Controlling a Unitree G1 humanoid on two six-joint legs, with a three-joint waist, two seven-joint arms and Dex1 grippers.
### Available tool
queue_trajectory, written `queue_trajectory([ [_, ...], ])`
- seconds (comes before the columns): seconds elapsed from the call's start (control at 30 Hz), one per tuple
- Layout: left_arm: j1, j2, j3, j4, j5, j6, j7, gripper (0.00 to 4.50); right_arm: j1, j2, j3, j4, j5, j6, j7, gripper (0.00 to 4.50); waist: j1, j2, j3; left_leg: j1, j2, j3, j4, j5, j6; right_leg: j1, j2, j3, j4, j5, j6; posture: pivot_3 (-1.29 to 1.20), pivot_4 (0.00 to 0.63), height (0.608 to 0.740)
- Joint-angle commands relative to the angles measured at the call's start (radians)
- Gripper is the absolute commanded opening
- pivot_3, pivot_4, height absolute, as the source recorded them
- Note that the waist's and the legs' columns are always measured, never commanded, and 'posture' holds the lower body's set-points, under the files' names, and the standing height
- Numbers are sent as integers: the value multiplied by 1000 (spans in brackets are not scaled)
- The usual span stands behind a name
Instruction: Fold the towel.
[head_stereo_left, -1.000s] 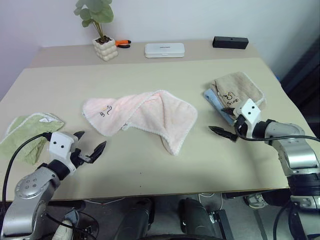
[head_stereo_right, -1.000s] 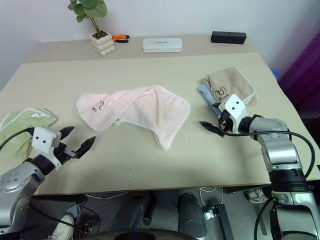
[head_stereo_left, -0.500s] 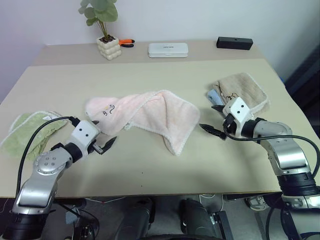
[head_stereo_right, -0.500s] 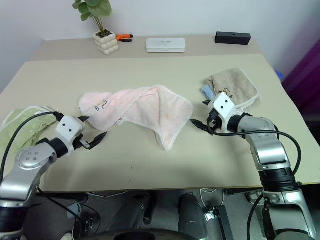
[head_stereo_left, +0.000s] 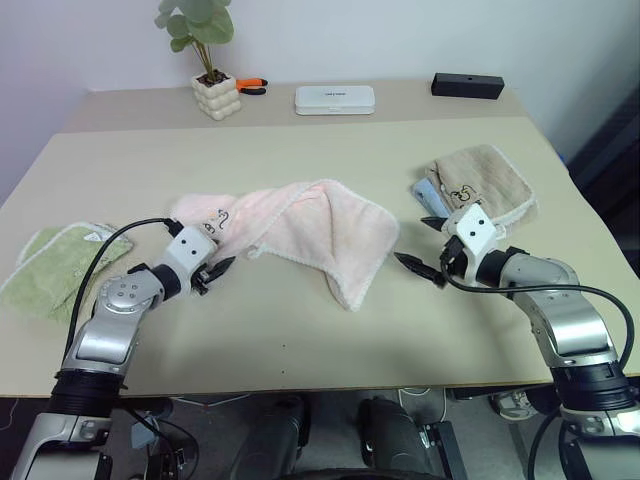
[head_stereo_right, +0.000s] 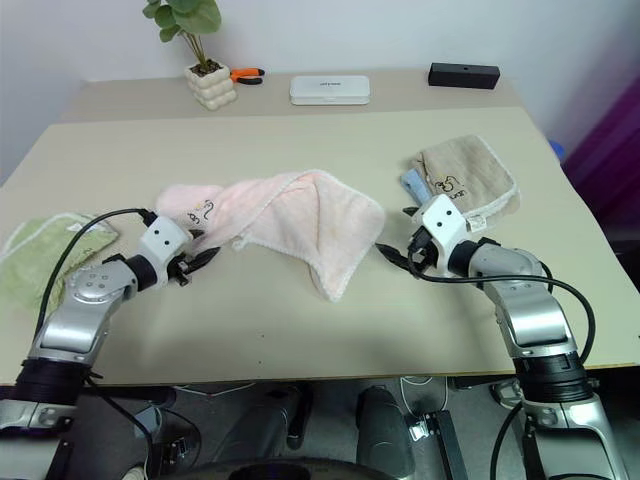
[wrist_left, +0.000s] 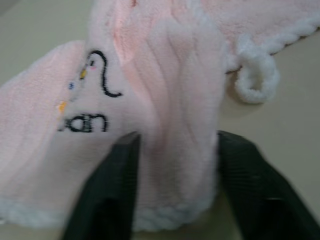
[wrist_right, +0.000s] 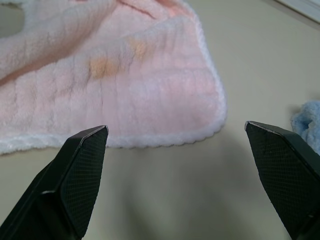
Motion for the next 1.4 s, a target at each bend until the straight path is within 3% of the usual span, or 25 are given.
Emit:
queue_trajectory([
  [0.03, 16, 17, 31, -7, 5, -24, 5, 268, -13, 10, -9, -51, 16, 0, -4, 4500, 1, 0, 0, 0, 0, 0, 0, 0, 0, 0, 0, 0, 0, 0, 0, 0, 150, 740],
  [0.07, 22, 21, 37, -11, 8, -25, 9, 39, -22, 9, -3, -51, 15, -2, 1, 4500, 0, 0, 0, 0, 0, 0, 0, 0, 0, 0, 0, 0, 0, 0, 0, 0, 150, 740],
  [0.3, 99, 34, 132, -106, -42, -16, 24, 39, -178, 25, 70, 67, -26, 19, 19, 4500, -9, 0, 0, 0, 0, 1, 0, 0, 0, -1, 0, 1, 1, 0, 0, 0, 150, 740],
  [0.6, 206, 39, 186, -190, -58, 1, 22, 39, -554, 171, 83, 689, -83, 64, -51, 4500, -23, 0, 0, 0, 0, 2, 0, 0, 0, -2, 1, 2, 1, 1, -1, 0, 150, 740],
  [0.8, 219, 25, 188, -211, -68, 8, 28, 39, -659, 221, 117, 949, -136, -16, 2, 4500, -27, 0, 0, 0, 0, 2, -1, 0, 0, -2, 1, 2, 2, 2, -1, 0, 150, 740],
  [0.9, 221, 23, 189, -213, -66, 9, 27, 0, -678, 229, 126, 1001, -160, -47, 18, 3657, -30, 0, 0, 0, 0, 2, 0, 1, -1, -2, 2, 3, 2, 3, -1, 0, 150, 740],
  [1.13, 220, 23, 192, -208, -68, 11, 22, 0, -676, 221, 117, 1005, -176, -71, 54, 120, -30, 0, 0, 0, 1, 3, 0, 1, -1, -3, 3, 4, 2, 3, -1, 0, 150, 740],
  [1.37, 198, 28, 210, -189, -91, 16, 21, 0, -692, 186, 94, 980, -190, -117, 30, 48, -28, 0, 0, 0, 1, 3, 0, 1, -1, -3, 4, 4, 2, 4, -1, 0, 150, 740],
  [1.4, 107, 24, 223, -137, -87, -1, 58, 0, -736, 168, 83, 985, -196, -170, 8, 48, -26, 0, 0, 0, 1, 3, 0, 1, -1, -3, 4, 4, 2, 4, -1, 0, 150, 740],
])
